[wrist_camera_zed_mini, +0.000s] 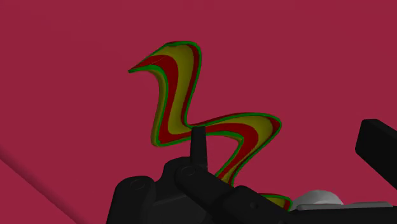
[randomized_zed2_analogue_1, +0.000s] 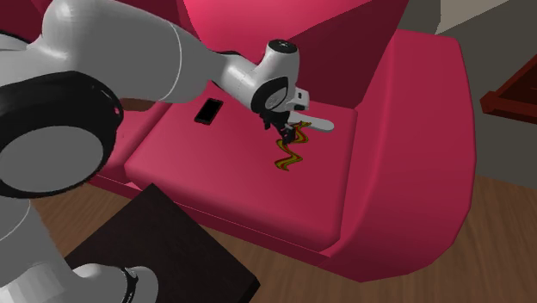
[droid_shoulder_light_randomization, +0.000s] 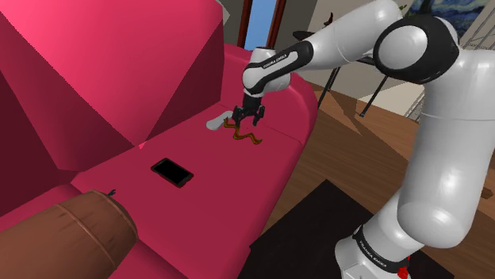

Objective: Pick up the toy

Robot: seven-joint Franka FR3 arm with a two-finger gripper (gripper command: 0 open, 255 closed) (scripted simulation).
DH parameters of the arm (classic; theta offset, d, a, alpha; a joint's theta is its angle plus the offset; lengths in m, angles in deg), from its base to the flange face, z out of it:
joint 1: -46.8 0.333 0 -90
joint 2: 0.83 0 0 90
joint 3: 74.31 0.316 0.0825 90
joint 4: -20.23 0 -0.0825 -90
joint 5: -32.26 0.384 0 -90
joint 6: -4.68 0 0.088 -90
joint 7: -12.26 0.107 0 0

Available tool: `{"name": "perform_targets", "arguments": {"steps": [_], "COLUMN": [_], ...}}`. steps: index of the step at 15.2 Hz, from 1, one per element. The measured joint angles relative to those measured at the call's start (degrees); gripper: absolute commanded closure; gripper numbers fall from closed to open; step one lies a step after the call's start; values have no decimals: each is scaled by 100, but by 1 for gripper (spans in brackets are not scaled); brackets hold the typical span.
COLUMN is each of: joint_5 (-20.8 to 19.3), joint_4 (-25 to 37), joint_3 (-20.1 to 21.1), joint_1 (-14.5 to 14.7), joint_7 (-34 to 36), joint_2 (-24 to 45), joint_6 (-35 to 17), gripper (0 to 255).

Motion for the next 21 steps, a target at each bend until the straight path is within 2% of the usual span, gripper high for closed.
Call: {"name": "perform_targets", "arguments": {"steps": [6,13,14,21], "joint_5": [40,65,66,66], "joint_4": [1311,1476,1462,1439], "joint_3": [-22,-7,-6,-8], "joint_1": [-53,-72,-68,-64], "joint_7": [93,87,91,98], "joint_2": [1251,1700,1716,1719], "joint_6": [-35,-327,-358,-402], "gripper": [0,0,255,255]}}
